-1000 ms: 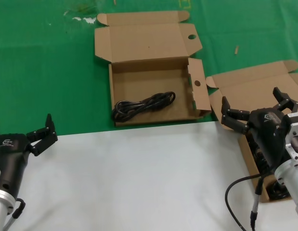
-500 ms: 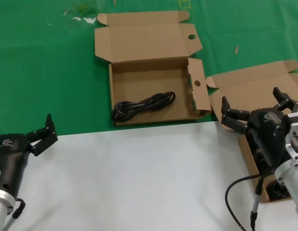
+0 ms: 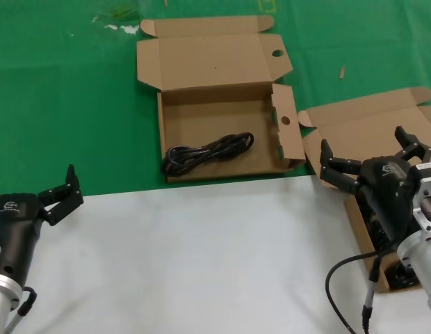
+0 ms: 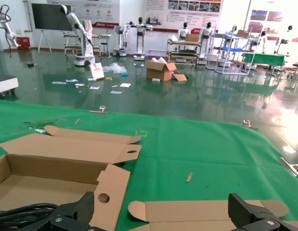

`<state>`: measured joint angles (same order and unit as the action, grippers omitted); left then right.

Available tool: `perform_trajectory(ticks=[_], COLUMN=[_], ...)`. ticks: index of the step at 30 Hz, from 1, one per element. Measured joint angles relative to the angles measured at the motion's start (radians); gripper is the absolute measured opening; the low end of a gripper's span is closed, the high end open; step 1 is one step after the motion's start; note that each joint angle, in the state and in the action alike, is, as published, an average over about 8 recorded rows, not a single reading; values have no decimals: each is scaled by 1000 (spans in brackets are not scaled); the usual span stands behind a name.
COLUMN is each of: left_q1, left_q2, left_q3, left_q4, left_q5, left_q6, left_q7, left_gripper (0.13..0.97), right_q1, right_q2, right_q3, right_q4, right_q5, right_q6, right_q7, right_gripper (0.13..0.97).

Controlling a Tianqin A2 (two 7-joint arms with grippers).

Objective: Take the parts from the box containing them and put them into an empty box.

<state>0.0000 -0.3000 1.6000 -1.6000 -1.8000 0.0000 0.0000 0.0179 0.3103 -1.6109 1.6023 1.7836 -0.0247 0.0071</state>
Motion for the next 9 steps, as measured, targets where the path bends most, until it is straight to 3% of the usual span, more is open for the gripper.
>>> perform_trajectory(ticks=[9], left_q1=[0], left_q2=[0], left_q3=[0], left_q4=[0], left_q5=[0], left_q6=[0], left_q7=[0], left_gripper=[966], right_q1=[0], right_q2=[0], right_q3=[0], right_q4=[0], right_q5=[0], right_q6=[0], right_q7=[0], right_gripper=[966])
